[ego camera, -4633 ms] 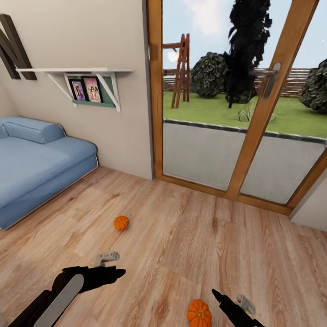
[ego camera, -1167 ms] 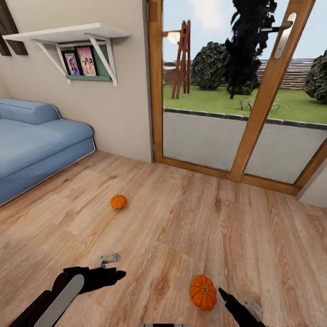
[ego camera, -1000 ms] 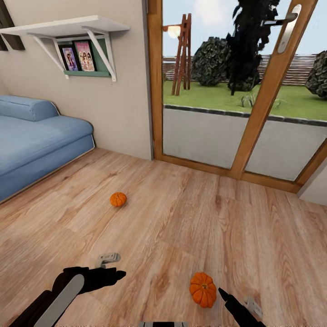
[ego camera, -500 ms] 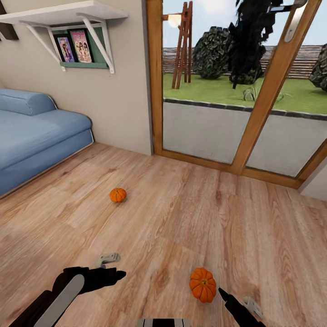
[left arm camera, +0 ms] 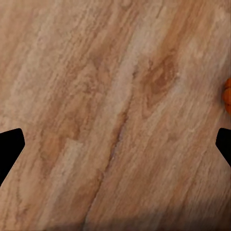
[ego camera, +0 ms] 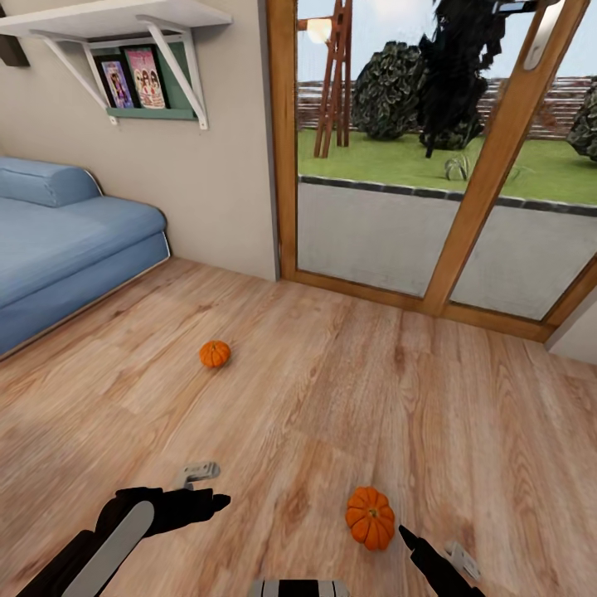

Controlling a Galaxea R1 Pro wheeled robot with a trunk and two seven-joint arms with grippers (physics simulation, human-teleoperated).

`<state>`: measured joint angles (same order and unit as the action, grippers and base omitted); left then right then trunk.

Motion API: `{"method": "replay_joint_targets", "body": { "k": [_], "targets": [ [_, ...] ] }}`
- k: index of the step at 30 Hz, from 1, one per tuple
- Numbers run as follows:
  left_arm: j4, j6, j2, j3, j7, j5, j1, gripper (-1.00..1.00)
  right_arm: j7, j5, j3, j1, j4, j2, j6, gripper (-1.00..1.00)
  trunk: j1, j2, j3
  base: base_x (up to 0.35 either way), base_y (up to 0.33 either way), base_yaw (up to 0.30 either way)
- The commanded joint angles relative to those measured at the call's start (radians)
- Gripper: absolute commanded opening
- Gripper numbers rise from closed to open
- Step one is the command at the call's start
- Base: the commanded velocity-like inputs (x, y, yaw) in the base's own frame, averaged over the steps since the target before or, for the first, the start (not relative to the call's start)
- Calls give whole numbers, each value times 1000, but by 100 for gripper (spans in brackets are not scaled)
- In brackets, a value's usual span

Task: Place each of the two pumpkins and all three candles from the living room inside a cabinet in the living room (use any cabinet), then make sure every cabinet is closed, and position the cauldron so it is next to a table in the living room.

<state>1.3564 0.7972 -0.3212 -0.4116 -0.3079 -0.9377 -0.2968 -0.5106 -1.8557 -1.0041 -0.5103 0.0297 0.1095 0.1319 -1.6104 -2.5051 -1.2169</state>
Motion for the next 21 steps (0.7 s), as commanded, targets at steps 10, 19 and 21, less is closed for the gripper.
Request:
{"method": "replay_joint_targets", "body": {
  "k": [10, 19, 21],
  "targets": [
    [0, 0, -1, -3, -10, -10, -1, 100, -5, -7, -9, -1, 3, -1, 2, 100, 0, 0, -1, 125, 0, 0],
    [0, 0, -1, -7, -10, -11, -1, 100, -5, -7, -8, -1, 3, -1, 2, 100, 0, 0, -1, 111, 32, 0],
    [0, 0, -1, -8, -10, -12, -1, 100, -5, -7, -8, -1, 3, -1, 2, 100, 0, 0, -1, 32, 13, 0]
  ]
}}
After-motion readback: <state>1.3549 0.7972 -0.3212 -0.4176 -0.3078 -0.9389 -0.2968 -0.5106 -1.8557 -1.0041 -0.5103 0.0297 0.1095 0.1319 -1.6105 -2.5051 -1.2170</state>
